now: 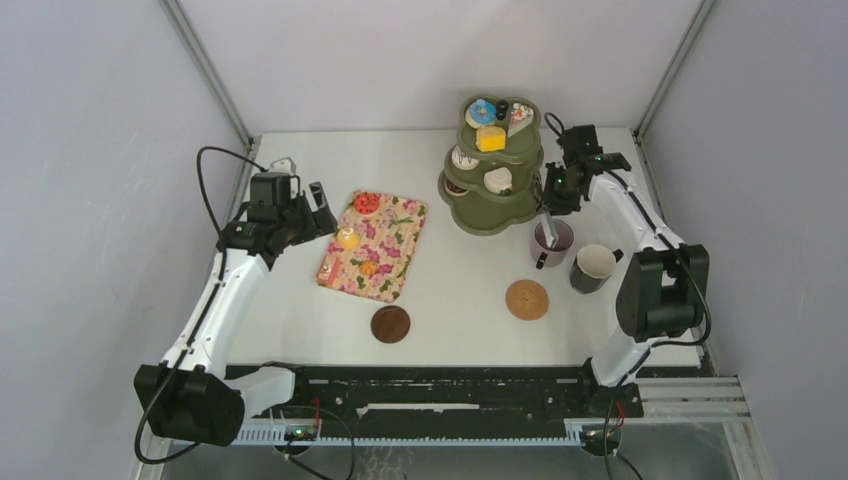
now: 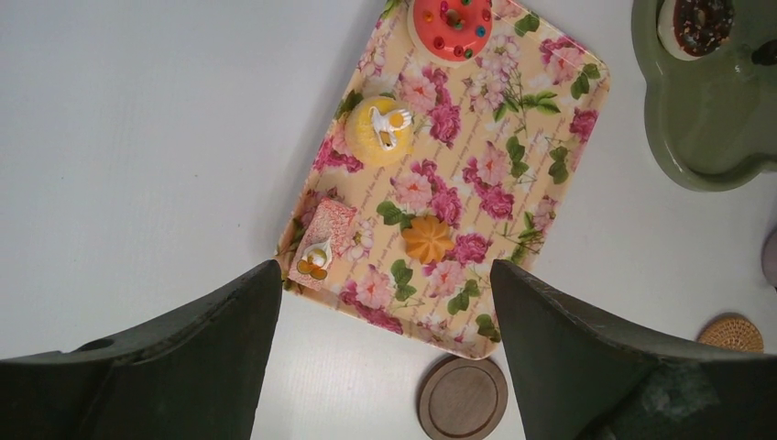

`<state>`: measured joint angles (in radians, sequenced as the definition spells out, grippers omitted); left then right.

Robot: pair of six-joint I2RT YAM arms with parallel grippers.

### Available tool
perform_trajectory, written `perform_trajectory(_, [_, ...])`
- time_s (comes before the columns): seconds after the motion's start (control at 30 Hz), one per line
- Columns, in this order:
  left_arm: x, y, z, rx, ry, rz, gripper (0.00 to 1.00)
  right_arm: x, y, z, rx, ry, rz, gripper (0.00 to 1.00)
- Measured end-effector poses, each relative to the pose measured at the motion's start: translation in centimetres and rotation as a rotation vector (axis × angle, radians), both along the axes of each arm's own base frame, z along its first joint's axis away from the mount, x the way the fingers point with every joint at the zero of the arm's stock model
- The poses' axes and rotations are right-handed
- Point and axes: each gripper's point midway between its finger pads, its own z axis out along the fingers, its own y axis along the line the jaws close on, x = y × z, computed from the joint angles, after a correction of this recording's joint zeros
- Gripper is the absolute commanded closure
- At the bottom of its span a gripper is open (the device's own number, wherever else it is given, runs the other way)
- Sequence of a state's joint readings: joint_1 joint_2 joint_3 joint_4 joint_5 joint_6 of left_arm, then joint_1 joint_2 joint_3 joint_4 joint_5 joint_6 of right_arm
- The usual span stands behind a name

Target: Serve the afternoon tea

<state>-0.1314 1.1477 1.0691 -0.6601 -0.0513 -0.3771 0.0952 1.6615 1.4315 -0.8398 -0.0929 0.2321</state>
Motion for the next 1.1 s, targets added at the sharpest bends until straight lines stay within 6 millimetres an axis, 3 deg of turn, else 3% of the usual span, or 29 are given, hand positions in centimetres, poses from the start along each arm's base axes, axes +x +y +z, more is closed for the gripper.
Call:
perform_trajectory(0.47, [0.0, 0.5, 0.1, 0.006, -0.004, 0.017, 0.12, 3.3, 3.2, -1.7, 0.012, 0.001, 0.047, 0.90])
perform_trajectory(1.1, [0.1, 0.8, 0.1, 0.010, -0.004, 0.029, 0.12, 3.1, 3.6, -5.0, 0.004, 0.051, 0.038, 0.83])
